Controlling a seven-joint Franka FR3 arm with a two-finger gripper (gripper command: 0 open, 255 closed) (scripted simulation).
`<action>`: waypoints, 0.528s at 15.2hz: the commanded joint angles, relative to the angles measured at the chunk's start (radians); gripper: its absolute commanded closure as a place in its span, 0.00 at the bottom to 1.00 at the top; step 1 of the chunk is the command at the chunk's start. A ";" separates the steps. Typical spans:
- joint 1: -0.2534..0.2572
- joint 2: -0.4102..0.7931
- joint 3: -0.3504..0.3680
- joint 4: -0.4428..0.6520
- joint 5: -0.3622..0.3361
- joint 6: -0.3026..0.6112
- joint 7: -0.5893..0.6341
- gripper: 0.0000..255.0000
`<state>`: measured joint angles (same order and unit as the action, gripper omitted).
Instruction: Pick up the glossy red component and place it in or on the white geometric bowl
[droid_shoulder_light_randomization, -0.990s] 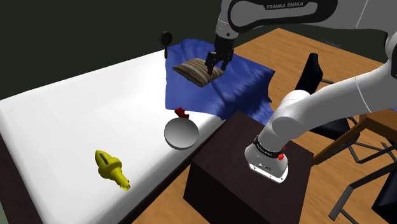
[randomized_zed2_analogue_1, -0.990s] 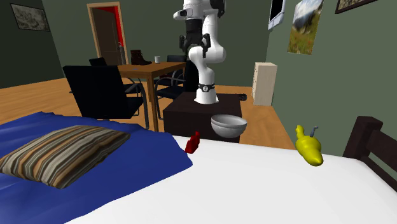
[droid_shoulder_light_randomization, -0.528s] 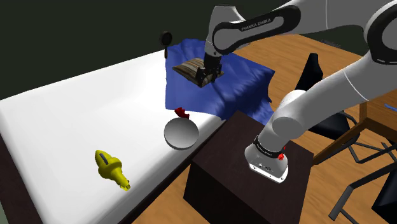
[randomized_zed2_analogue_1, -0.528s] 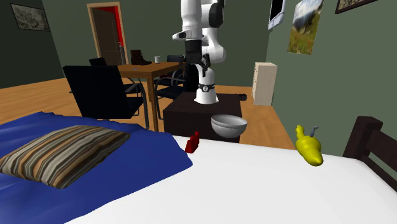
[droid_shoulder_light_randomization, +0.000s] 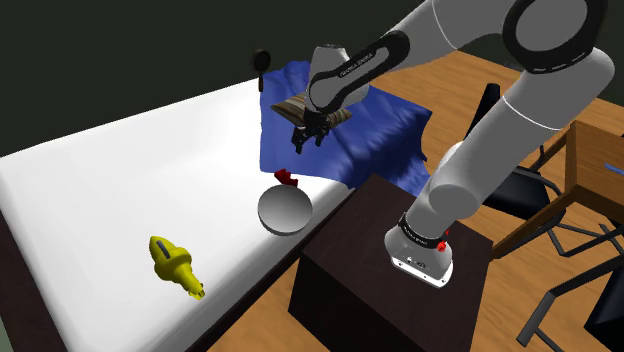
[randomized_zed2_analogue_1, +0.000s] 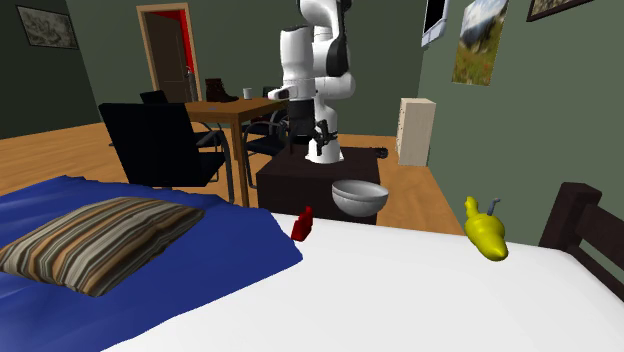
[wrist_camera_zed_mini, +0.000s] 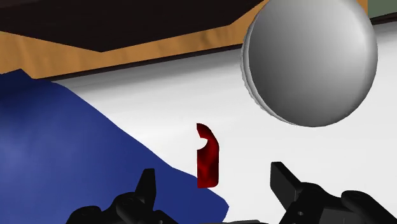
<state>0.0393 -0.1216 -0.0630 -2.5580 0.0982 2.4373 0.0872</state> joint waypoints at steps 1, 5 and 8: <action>0.005 0.077 -0.002 0.015 0.024 0.063 -0.020 0.00; 0.010 0.248 0.007 0.075 0.086 0.172 -0.068 0.00; 0.004 0.376 0.025 0.134 0.134 0.239 -0.105 0.00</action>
<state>0.0484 0.2111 -0.0420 -2.4442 0.2166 2.6539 0.0004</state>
